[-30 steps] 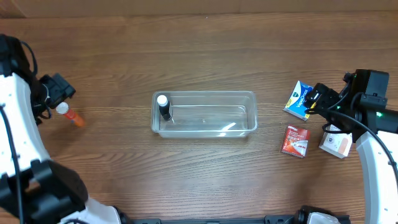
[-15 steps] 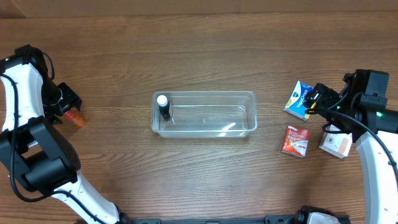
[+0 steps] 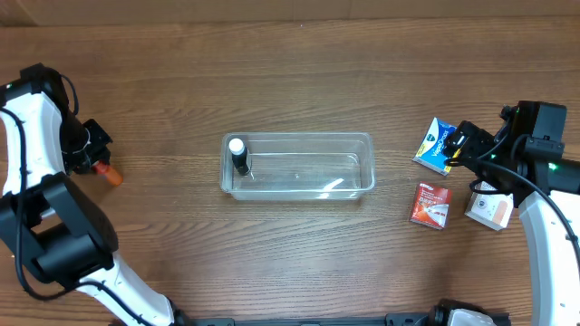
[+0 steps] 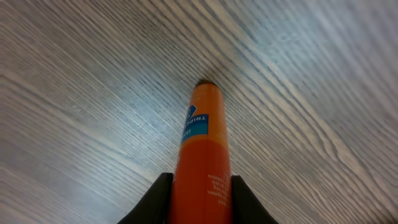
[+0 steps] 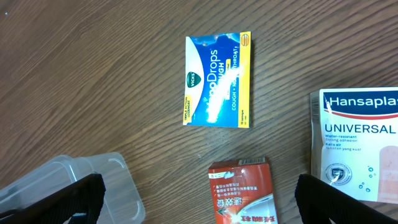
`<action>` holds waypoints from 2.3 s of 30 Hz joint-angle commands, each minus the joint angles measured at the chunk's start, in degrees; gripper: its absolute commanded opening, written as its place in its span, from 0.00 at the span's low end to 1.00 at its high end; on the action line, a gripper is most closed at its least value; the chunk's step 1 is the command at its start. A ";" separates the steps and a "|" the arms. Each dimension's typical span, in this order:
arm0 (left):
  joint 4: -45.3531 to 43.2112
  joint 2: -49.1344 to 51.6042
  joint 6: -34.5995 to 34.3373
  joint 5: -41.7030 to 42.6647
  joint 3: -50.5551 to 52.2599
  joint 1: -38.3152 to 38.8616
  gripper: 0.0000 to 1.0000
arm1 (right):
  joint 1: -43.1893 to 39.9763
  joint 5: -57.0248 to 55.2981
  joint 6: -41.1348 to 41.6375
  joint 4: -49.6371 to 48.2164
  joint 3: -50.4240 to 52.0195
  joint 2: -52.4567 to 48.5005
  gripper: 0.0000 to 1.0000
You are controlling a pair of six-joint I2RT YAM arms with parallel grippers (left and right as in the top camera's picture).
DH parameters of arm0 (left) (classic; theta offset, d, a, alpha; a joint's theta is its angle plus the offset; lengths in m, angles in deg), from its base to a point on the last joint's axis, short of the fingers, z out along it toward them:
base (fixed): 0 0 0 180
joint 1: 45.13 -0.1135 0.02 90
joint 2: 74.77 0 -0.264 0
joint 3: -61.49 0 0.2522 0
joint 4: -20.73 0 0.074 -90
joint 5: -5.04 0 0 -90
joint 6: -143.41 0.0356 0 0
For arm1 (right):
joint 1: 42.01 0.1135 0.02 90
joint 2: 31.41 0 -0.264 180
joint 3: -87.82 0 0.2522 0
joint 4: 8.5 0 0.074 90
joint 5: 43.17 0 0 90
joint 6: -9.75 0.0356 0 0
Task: Pack container
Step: 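Move the left gripper to the orange tube and grasp it, then place the orange tube into the container beside the bottle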
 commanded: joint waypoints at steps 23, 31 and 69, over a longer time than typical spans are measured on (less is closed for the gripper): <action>0.00 -21.14 -8.85 4.26 12.26 46.66 0.04 | -0.13 0.39 0.26 -0.35 -1.62 0.13 1.00; -8.11 -19.23 -8.85 4.07 20.33 46.66 0.06 | -0.13 0.39 0.26 -0.31 -1.62 0.13 1.00; 1.49 -22.14 -6.01 -5.35 -4.13 45.94 1.00 | -0.13 -5.33 -0.26 6.03 -8.96 -0.09 1.00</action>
